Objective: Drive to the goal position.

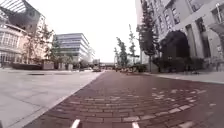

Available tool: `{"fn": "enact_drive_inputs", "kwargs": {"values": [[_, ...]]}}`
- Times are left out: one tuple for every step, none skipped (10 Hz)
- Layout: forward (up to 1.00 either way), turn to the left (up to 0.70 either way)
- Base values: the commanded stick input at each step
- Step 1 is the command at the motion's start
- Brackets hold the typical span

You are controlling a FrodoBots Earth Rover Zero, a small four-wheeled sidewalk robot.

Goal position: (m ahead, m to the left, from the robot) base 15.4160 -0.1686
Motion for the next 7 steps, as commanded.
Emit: {"fn": "enact_drive_inputs", "kwargs": {"values": [[0.70, 0.00], [0.70, 0.00], [0.70, 0.00], [0.70, 0.00], [0.70, 0.00], [0.70, 0.00], [0.70, 0.00]]}}
